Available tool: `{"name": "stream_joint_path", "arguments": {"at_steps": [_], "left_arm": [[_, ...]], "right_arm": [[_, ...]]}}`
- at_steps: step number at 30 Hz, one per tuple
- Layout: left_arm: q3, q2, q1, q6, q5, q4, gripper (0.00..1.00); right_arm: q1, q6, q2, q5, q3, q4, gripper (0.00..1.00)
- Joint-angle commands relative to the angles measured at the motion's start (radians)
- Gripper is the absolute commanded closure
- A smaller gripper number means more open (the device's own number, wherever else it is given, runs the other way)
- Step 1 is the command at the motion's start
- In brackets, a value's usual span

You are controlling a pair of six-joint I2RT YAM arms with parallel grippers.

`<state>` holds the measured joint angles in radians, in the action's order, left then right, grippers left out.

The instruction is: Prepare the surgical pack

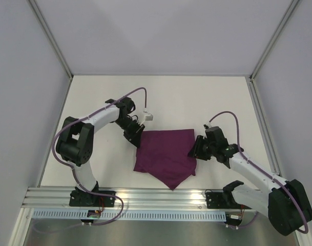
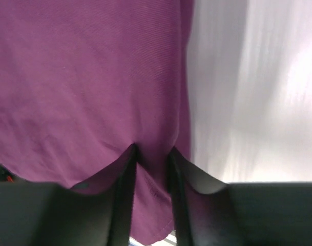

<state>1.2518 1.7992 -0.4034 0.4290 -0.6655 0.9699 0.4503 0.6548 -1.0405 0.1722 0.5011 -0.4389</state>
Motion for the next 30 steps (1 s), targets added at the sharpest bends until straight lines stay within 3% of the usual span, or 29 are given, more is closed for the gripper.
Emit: {"name": "stream_joint_path", "arguments": {"at_steps": [1,3,8,13,21,23,24,25,27,28,30], "left_arm": [[-0.006,0.034,0.000,0.019,-0.063,-0.019,0.89],[-0.008,0.049,0.002,0.028,-0.060,-0.020,1.00],[0.018,0.081,0.005,0.019,0.039,-0.039,1.00],[0.139,0.138,0.075,0.017,0.070,-0.040,1.00],[0.326,0.221,0.084,0.109,0.159,-0.013,1.00],[0.369,0.235,0.084,0.131,0.167,0.010,0.85],[0.374,0.233,0.084,0.139,0.175,0.018,0.70],[0.373,0.212,0.084,0.143,0.181,0.023,0.63],[0.338,0.137,0.084,0.163,0.188,0.035,0.52],[0.321,0.103,0.084,0.169,0.191,0.030,0.50],[0.295,0.033,0.080,0.179,0.216,0.016,0.46]], "right_arm": [[-0.009,0.035,-0.021,0.033,-0.048,0.153,0.71],[-0.013,0.040,-0.041,0.039,-0.068,0.183,0.84],[-0.059,0.046,-0.096,0.017,-0.061,0.203,0.99],[-0.122,0.020,-0.185,0.010,0.012,0.278,0.99],[-0.188,-0.064,-0.542,0.003,0.299,0.348,0.99],[-0.197,-0.086,-0.625,0.001,0.403,0.332,0.99],[-0.197,-0.110,-0.644,0.007,0.433,0.294,0.98],[-0.197,-0.118,-0.656,0.016,0.454,0.278,0.95],[-0.197,-0.130,-0.650,0.029,0.476,0.250,0.79],[-0.197,-0.133,-0.635,0.026,0.473,0.241,0.65],[-0.197,-0.141,-0.578,0.001,0.452,0.206,0.50]]}}
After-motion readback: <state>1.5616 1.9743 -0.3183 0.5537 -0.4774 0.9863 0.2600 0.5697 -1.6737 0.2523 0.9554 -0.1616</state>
